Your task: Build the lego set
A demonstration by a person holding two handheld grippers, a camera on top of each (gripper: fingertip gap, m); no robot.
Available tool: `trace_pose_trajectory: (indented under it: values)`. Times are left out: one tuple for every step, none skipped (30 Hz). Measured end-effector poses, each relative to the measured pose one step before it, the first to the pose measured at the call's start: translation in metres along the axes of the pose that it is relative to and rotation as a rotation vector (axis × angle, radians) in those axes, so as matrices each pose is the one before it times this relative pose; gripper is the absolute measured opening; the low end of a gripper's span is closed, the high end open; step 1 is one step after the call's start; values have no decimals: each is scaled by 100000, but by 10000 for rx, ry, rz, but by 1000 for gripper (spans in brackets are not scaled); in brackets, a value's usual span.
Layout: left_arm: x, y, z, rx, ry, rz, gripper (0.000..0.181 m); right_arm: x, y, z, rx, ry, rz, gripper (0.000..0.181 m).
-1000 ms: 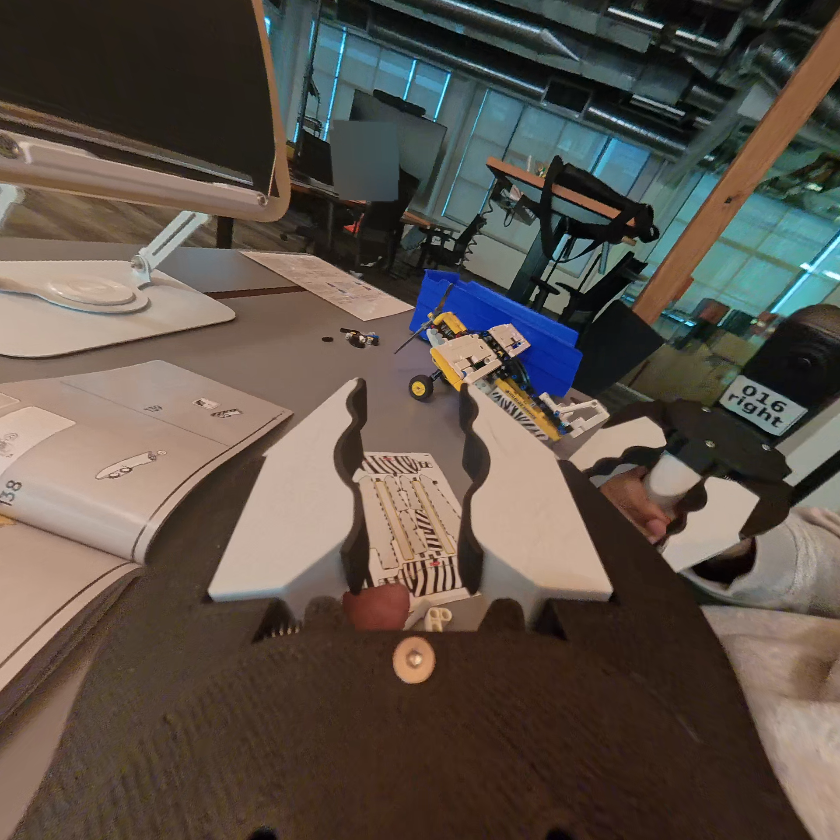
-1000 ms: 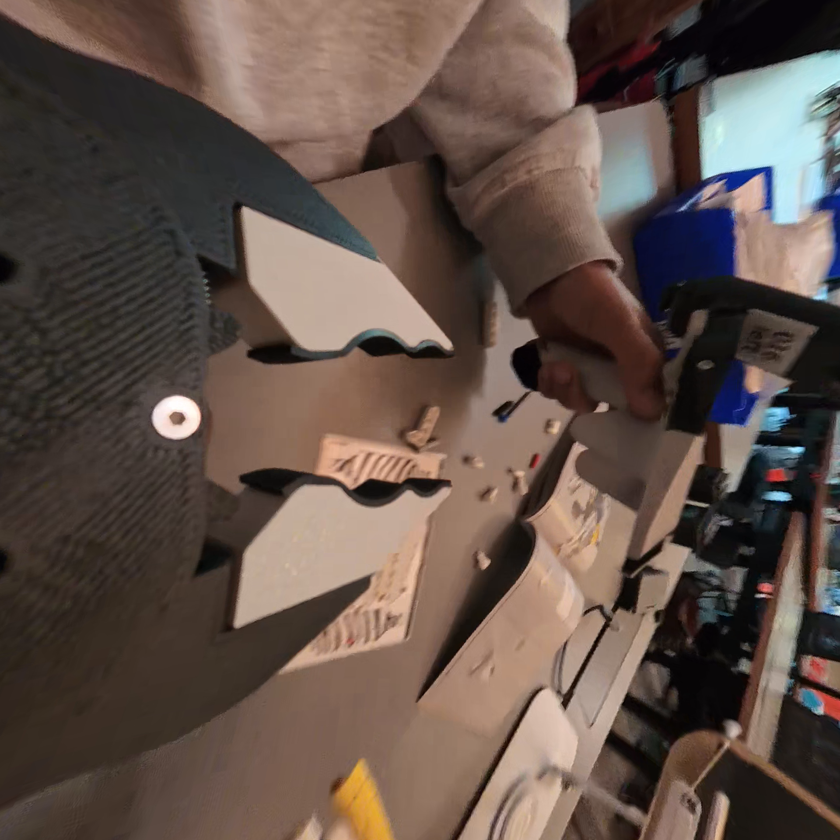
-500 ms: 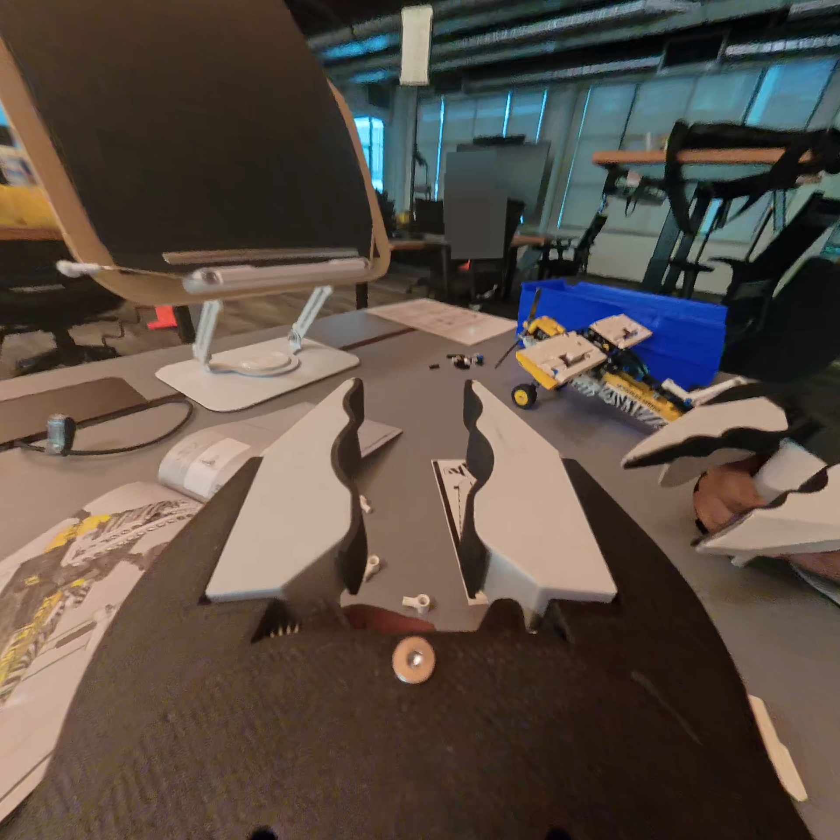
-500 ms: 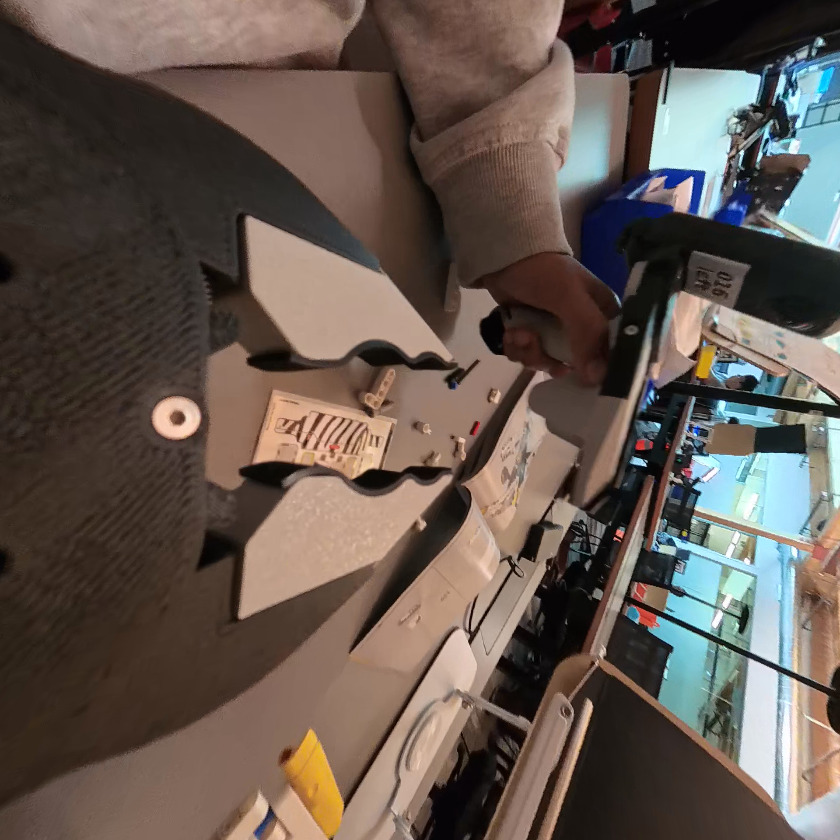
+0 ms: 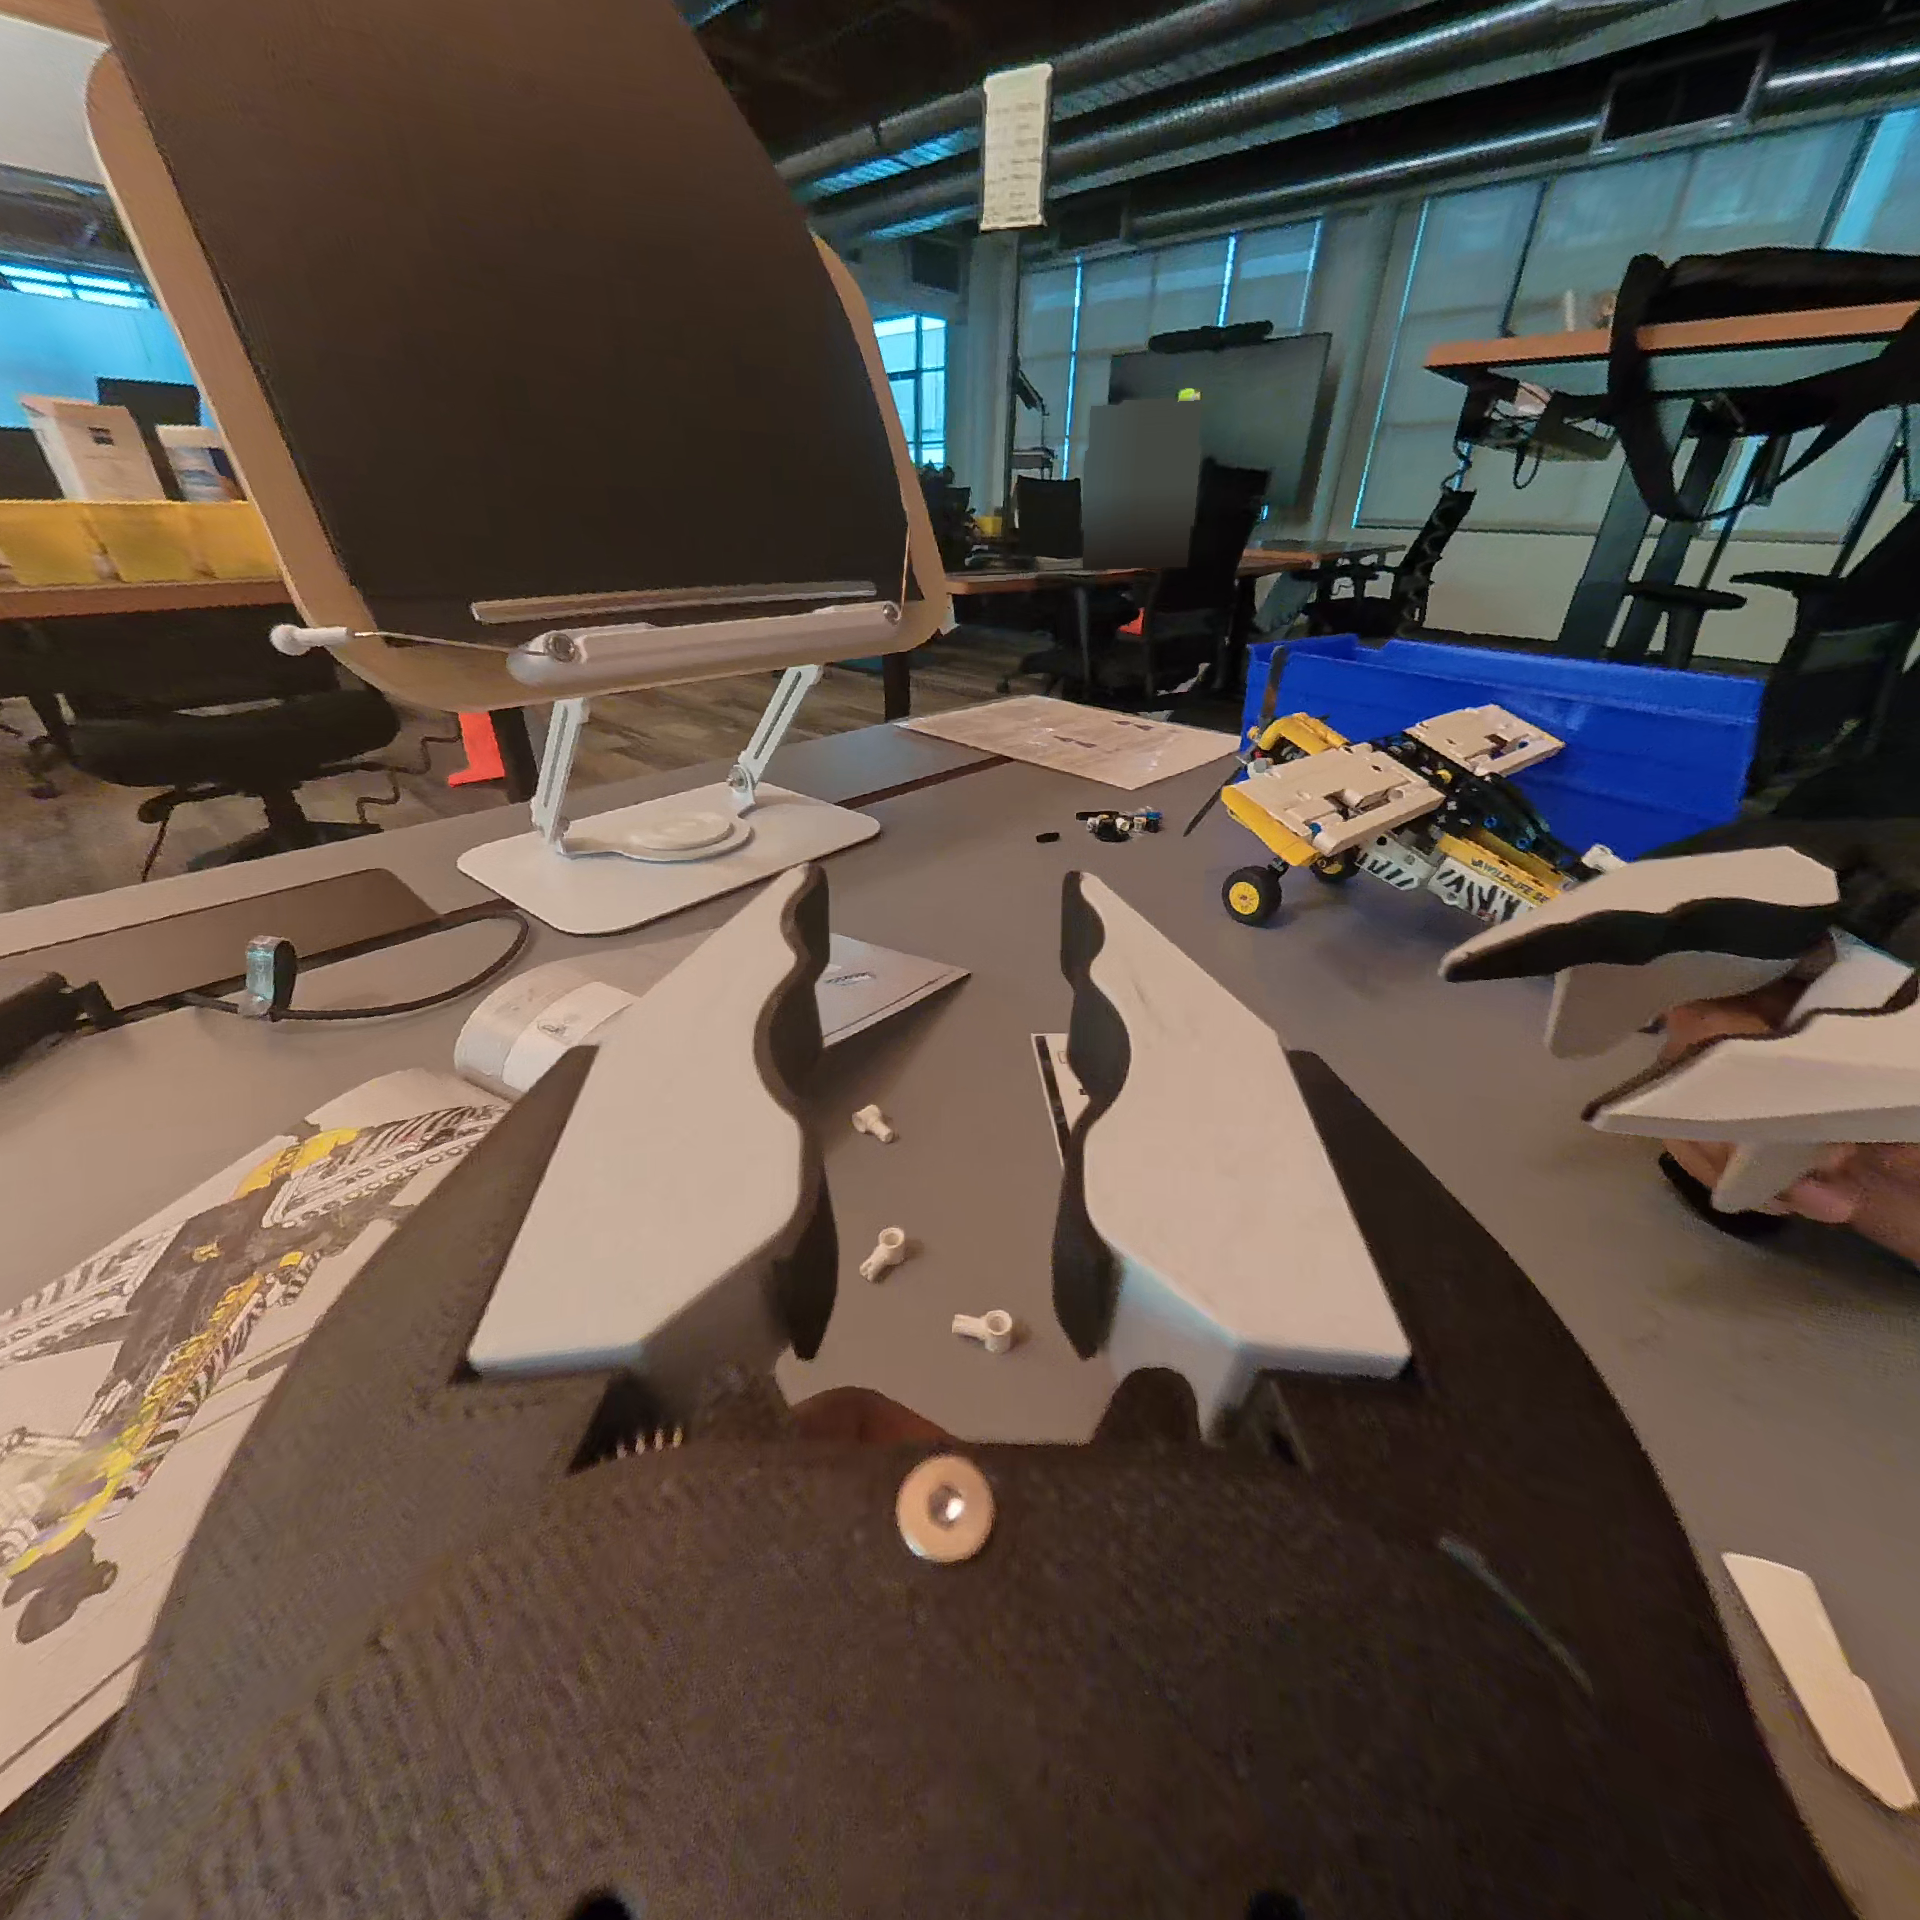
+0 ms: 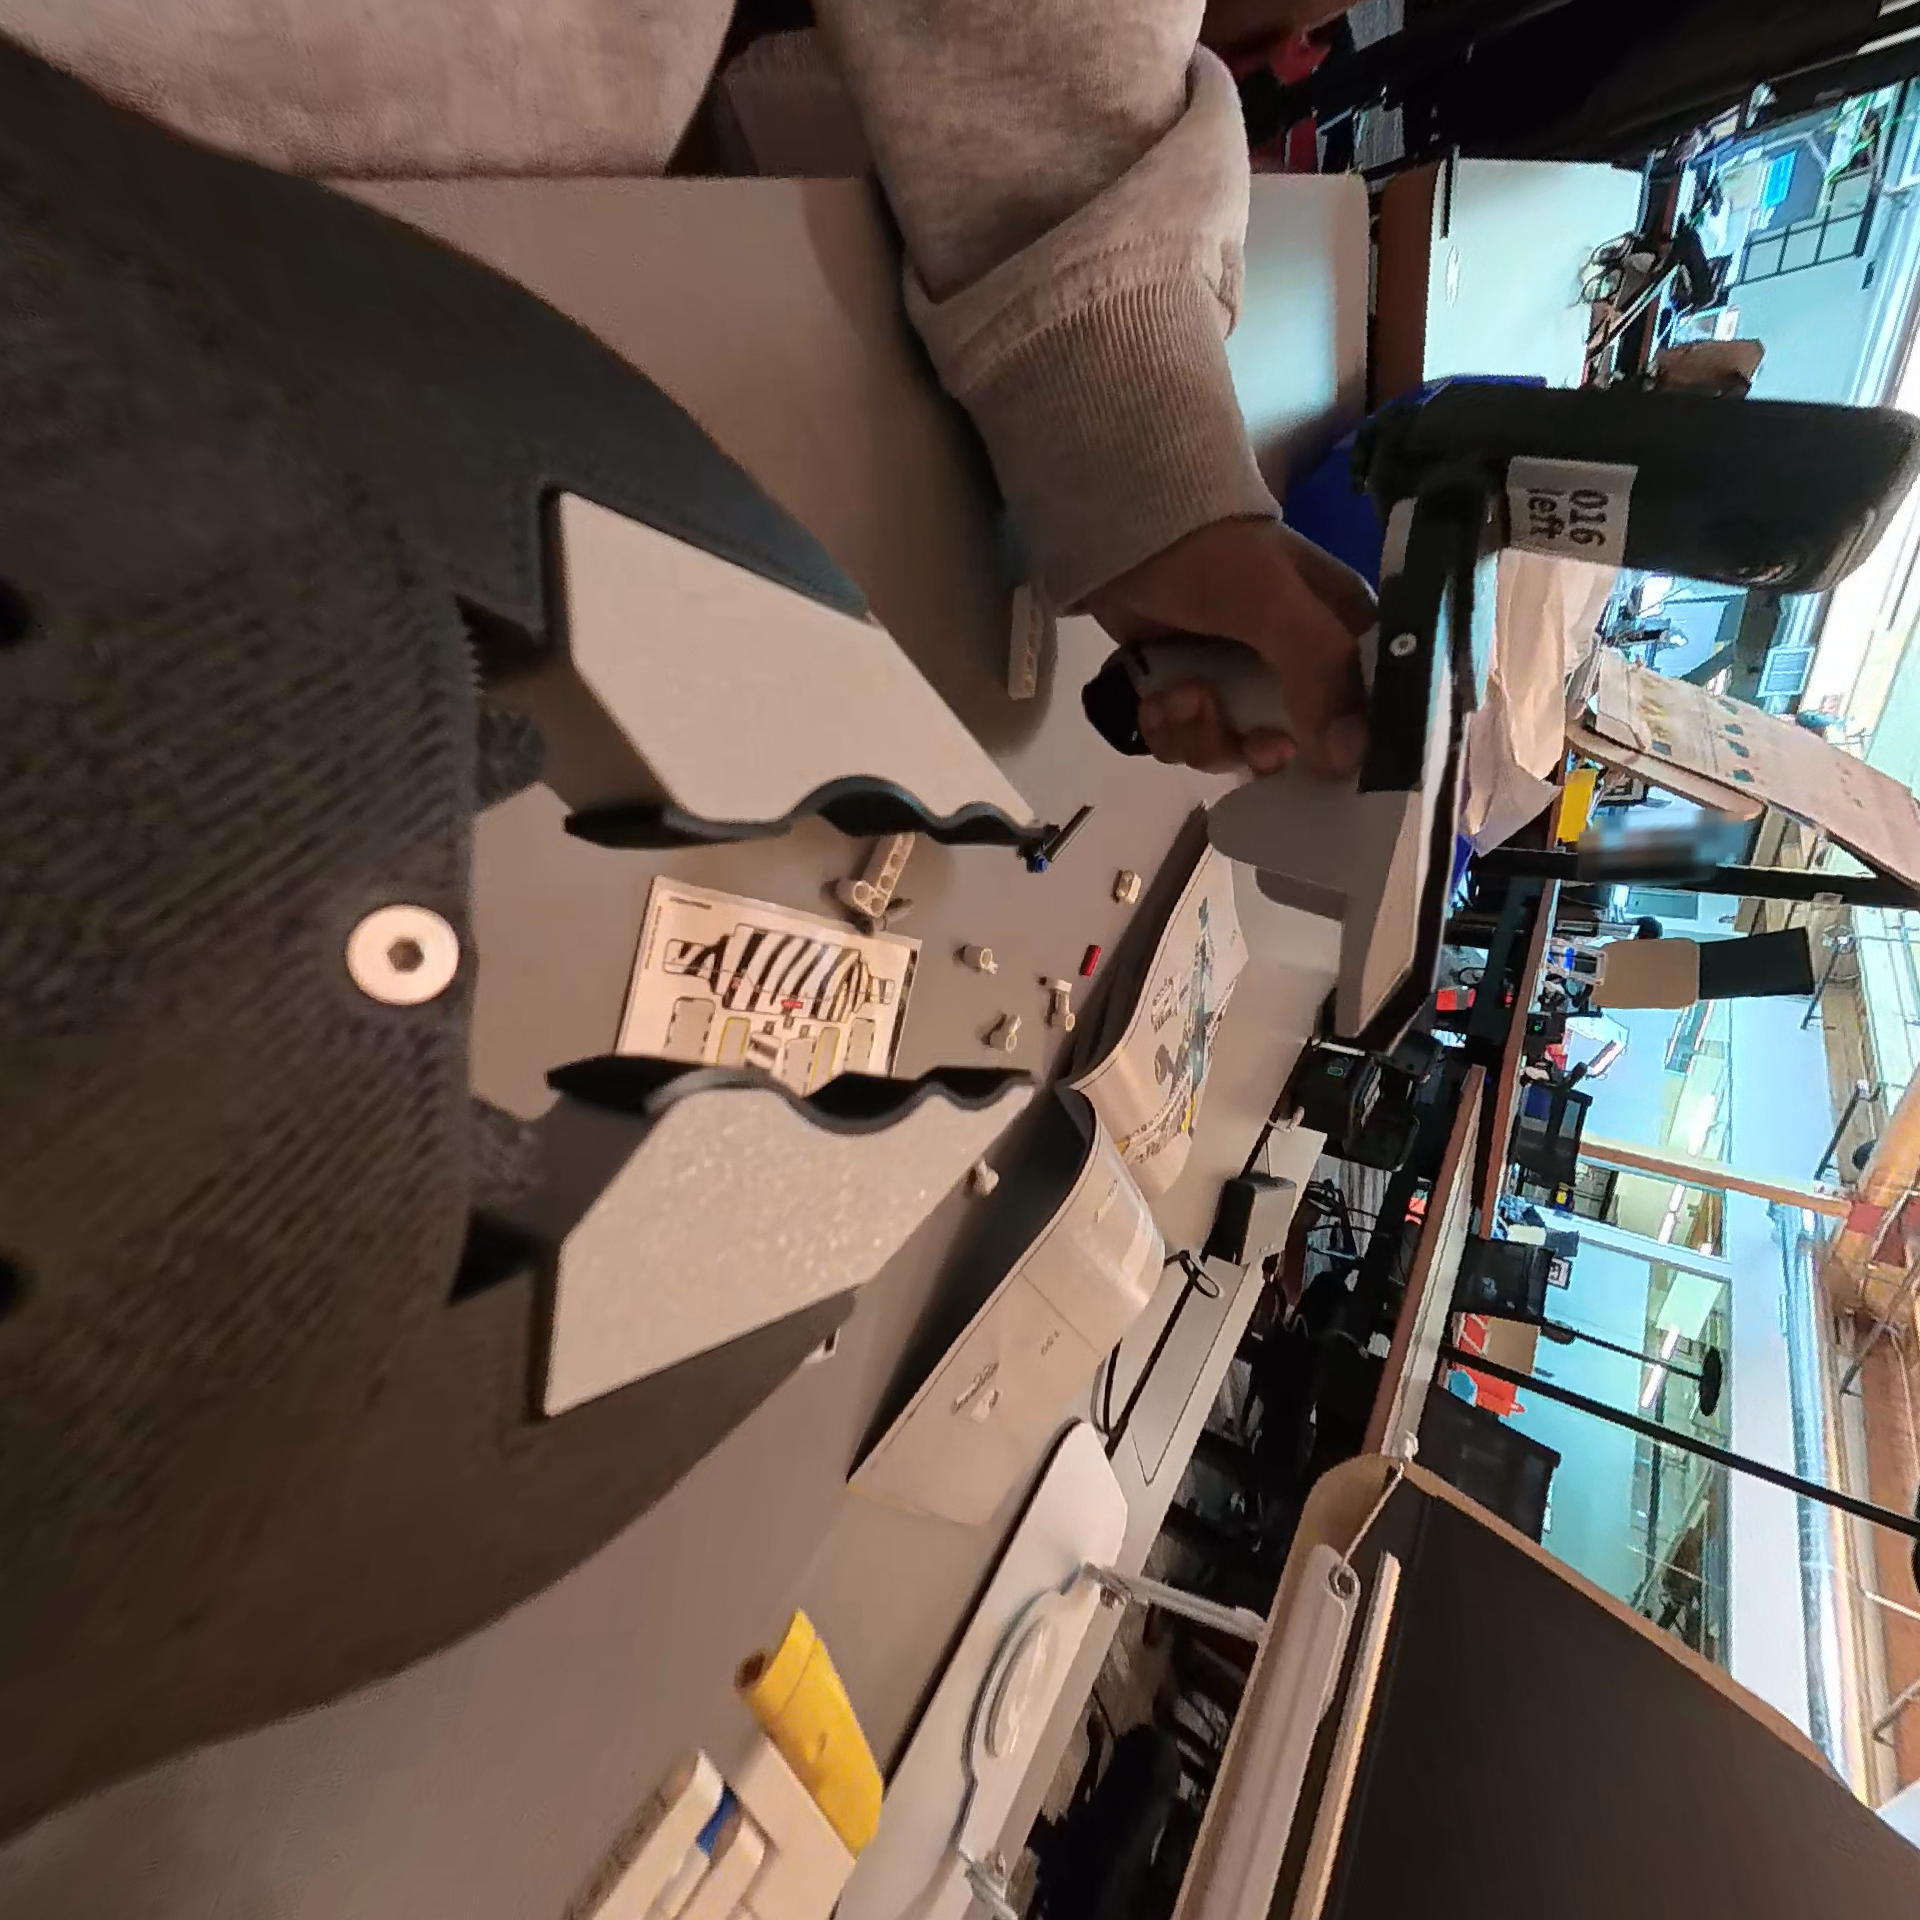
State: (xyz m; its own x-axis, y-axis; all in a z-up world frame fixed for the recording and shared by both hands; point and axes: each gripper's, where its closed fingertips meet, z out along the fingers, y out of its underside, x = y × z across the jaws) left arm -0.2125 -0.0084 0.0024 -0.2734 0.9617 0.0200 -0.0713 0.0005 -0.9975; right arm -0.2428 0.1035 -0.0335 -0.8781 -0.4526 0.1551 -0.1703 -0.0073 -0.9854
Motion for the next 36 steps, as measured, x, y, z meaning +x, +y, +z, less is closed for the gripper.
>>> trace_pose_trajectory:
  values:
    - [177, -120, -120, 59, 27, 47, 44, 208, 52, 86, -47, 135, -147, 42]
    - [257, -313, -240, 136, 58, 119, 43, 271, 7, 168, -40, 148, -245, 42]
    - [269, -599, -352, 298, 24, 246, 39, 372, -34, 246, -50, 200, -357, 42]
    - [9, -640, -386, 363, -145, 265, 34, 432, 53, 302, -114, 243, -387, 42]
    - [-228, -508, -339, 283, -250, 196, 32, 263, 213, 297, -179, 184, -247, 41]
    - [-242, -335, -244, 171, -200, 87, 32, -40, 367, 248, -210, 24, -137, 42]
    - [-123, -139, -139, 94, -62, -32, 32, -142, 358, 161, -186, -15, -119, 42]
    - [-59, 49, -28, -7, 40, -158, 32, -89, 216, 79, -121, 22, -154, 42]
    - [-16, 137, 27, -58, 90, -209, 32, 10, 44, -22, -26, 85, -148, 42]
    - [-23, 116, 42, -33, 81, -185, 33, 17, -46, -73, 36, 77, -107, 42]
    - [-66, 94, 49, -14, 45, -141, 33, 15, -77, -124, 56, 59, -57, 42]
    - [-104, 117, 57, -36, 11, -116, 33, 33, -83, -139, 77, 52, -27, 42]
    - [-94, 131, 57, -53, 1, -102, 33, 21, -92, -124, 81, 32, -8, 42]
    - [-84, 118, 46, -40, 1, -80, 33, 23, -90, -92, 72, 16, 16, 42]
    - [-97, 106, 70, -36, -7, -70, 33, 11, -64, -54, 48, -3, 30, 42]
    - [-79, 120, 62, -48, 4, -73, 33, -2, -40, -21, 19, -12, 35, 43]
    - [-6, 85, 72, -38, 55, -76, 34, -24, -20, 7, 4, -17, 28, 43]
    - [176, 1, 56, 22, 160, -61, 37, -55, -3, 2, 2, -28, 24, 44]
    - [278, -93, 41, 77, 206, -64, 42, -10, -27, -13, 49, -15, 81, 45]
    - [187, -41, 41, 45, 130, -34, 44, 284, 43, -70, 69, 113, 182, 45]
    - [56, 22, 44, 11, 48, -1, 48, 539, 112, -136, 50, 198, 246, 44]
    - [8, 37, 44, -6, 12, -1, 51, 566, -128, -236, 128, 149, 345, 45]
    - [-8, 70, 52, -26, 2, -6, 53, 477, -258, -290, 228, 63, 423, 44]
    - [-37, 94, 31, -45, -15, -16, 53, 378, -319, -333, 263, 17, 453, 44]
    - [-64, 76, 29, -41, -26, -15, 53, 217, -335, -300, 267, -61, 427, 43]
    - [-38, 18, 4, -11, -25, -5, 53, 73, -308, -267, 233, -117, 373, 42]
    - [-72, -9, -22, 9, -42, -6, 53, -50, -243, -209, 168, -147, 291, 40]
    - [-85, -17, -29, 7, -47, -13, 53, -7, -139, -198, 89, -91, 230, 34]
    - [-96, -1, -26, 2, -40, -26, 52, 97, -151, -292, 90, -46, 240, 23]
    - [-45, -14, -30, 10, -8, -38, 50, 282, -275, -397, 201, 8, 260, 5]
    - [-42, 6, -24, 3, -1, -40, 47, 600, -368, -444, 269, 171, 316, 0]
    - [-67, 41, -26, -26, -22, -25, 42, 831, -274, -381, 183, 319, 308, 0]
    - [-82, 14, -32, -22, -32, -11, 38, 715, -150, -300, 85, 271, 197, 0]
    - [-62, -38, -54, 17, -36, -7, 34, 490, -138, -187, 79, 184, 117, 0]
    - [-85, -78, -63, 37, -56, 7, 30, 247, -102, -81, 76, 82, 59, 0]
    - [-151, -137, -75, 60, -109, -2, 23, 49, -45, 14, 48, 2, 21, 0]
